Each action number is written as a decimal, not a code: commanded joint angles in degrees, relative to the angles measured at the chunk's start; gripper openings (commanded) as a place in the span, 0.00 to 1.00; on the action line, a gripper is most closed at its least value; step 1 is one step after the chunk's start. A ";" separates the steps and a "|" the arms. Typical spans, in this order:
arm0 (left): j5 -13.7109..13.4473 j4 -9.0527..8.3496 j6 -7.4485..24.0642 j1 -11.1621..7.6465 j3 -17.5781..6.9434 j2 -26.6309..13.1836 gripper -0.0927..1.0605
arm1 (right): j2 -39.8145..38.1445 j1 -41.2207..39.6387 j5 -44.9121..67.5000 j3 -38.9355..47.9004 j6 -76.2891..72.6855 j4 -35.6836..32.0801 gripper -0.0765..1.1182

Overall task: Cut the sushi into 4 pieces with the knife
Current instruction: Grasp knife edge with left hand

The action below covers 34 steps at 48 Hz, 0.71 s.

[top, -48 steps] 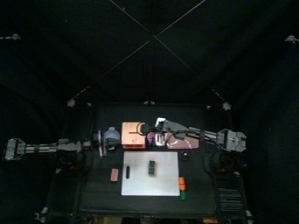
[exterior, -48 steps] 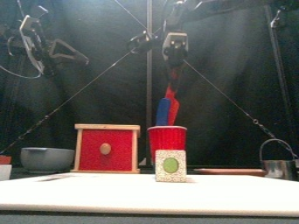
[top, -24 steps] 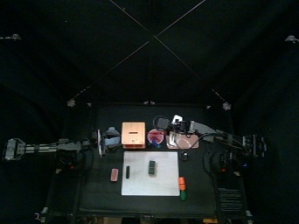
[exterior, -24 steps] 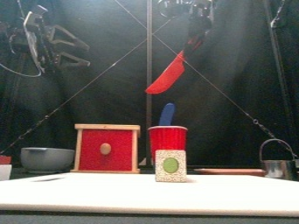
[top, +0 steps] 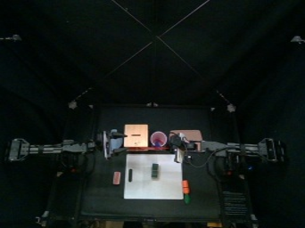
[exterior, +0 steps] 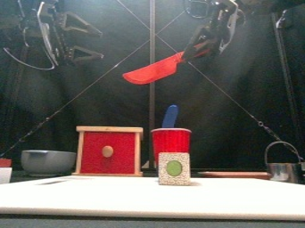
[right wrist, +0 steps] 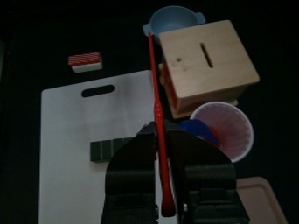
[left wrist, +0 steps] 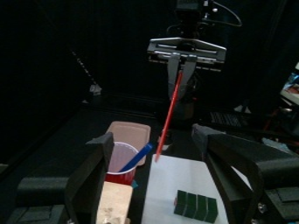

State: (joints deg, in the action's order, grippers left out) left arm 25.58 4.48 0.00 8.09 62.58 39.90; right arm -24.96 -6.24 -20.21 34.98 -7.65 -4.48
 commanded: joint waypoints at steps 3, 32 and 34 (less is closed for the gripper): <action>-0.35 -0.70 0.09 -0.53 -3.43 -4.92 0.95 | -1.49 0.35 9.23 3.60 -0.09 0.26 0.25; 0.88 -0.70 0.09 -2.46 -8.44 -17.93 0.88 | -3.96 0.18 18.19 9.49 0.00 -0.62 0.25; 1.23 -0.70 0.18 -2.46 -8.61 -18.46 0.87 | -3.96 0.18 18.19 9.58 0.00 -0.62 0.25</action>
State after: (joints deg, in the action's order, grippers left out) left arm 25.75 3.96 0.09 5.71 55.81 22.24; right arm -27.86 -5.98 -2.64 45.18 -7.56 -5.19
